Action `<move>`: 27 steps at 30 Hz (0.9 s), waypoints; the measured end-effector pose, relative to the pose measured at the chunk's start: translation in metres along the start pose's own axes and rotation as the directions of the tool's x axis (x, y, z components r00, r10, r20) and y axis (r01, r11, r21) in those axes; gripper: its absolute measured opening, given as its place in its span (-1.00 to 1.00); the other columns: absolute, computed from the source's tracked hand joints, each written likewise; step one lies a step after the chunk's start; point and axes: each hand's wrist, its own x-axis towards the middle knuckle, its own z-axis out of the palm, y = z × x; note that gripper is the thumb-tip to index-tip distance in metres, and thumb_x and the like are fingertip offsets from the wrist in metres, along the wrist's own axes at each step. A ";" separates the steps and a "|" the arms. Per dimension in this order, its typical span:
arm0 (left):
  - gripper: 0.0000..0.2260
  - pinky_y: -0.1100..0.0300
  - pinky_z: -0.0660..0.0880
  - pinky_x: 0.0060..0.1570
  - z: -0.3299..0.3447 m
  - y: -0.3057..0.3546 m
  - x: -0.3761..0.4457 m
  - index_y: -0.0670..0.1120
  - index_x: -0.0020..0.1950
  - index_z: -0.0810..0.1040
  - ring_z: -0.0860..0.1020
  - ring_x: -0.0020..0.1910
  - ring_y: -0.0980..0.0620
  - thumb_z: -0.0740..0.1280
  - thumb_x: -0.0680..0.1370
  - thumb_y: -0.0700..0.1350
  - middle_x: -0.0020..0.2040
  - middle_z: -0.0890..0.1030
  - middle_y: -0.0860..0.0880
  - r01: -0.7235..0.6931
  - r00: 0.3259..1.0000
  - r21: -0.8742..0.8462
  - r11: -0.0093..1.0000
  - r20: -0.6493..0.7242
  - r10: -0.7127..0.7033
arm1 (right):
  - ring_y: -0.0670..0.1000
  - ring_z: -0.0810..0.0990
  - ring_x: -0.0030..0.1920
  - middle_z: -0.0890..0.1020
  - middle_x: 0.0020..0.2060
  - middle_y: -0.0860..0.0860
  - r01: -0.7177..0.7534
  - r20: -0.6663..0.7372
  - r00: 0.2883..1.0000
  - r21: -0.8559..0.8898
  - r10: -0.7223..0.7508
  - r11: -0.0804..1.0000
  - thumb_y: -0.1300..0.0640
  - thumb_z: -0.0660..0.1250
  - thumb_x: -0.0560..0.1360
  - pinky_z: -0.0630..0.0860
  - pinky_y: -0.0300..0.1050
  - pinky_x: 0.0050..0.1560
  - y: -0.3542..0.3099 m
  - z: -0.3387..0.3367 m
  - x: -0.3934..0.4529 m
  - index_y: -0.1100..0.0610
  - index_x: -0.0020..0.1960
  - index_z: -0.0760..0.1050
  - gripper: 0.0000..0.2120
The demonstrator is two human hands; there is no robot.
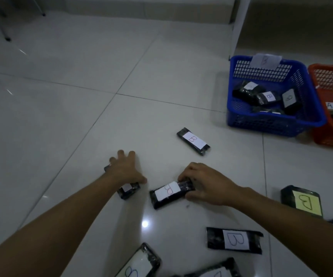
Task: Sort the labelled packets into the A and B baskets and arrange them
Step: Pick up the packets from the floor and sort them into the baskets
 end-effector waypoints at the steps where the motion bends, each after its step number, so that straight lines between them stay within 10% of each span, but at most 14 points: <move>1: -0.14 -0.08 0.39 0.25 0.001 0.001 0.001 -0.02 0.48 0.14 0.15 0.41 -0.25 0.53 0.33 0.14 0.46 0.09 -0.13 -0.013 1.000 -0.012 1.000 -0.027 0.013 | -0.16 0.44 0.08 0.46 0.09 -0.15 -0.011 -0.044 0.999 0.024 0.012 1.000 0.00 0.48 0.44 0.42 -0.17 0.11 0.005 -0.004 -0.002 -0.06 0.23 0.51 -0.62; 9: -0.14 0.08 0.29 0.28 -0.032 0.079 0.010 -0.05 0.50 0.20 0.20 0.36 -0.11 0.57 0.33 0.06 0.36 0.24 -0.13 -0.383 0.877 -0.210 0.899 -0.389 0.283 | -0.25 0.48 -0.09 0.44 0.01 -0.12 -0.171 -0.563 0.807 0.069 0.180 0.983 0.07 0.53 0.44 0.38 -0.48 -0.08 0.046 -0.068 -0.021 0.02 0.20 0.53 -0.63; 18: -0.09 0.16 0.25 0.29 -0.067 0.221 0.033 -0.07 0.51 0.21 0.27 0.37 -0.05 0.59 0.29 0.11 0.37 0.36 -0.04 -0.697 0.664 -0.239 0.676 -0.570 0.484 | -0.08 0.46 -0.02 0.44 0.05 -0.03 -0.472 -0.771 0.482 0.173 0.416 0.865 0.08 0.55 0.41 0.36 -0.24 0.04 0.128 -0.183 -0.034 0.11 0.21 0.55 -0.59; 27: -0.34 0.14 0.43 0.13 -0.101 0.312 0.059 0.01 0.33 0.39 0.42 0.22 0.02 0.51 0.34 0.21 0.17 0.45 0.05 -0.705 0.651 -0.310 0.638 -0.641 0.407 | -0.08 0.60 -0.07 0.66 0.00 -0.04 -0.559 -0.446 0.643 0.282 0.623 0.780 -0.16 0.40 0.51 0.54 -0.16 -0.05 0.185 -0.216 0.002 0.05 0.10 0.60 -0.69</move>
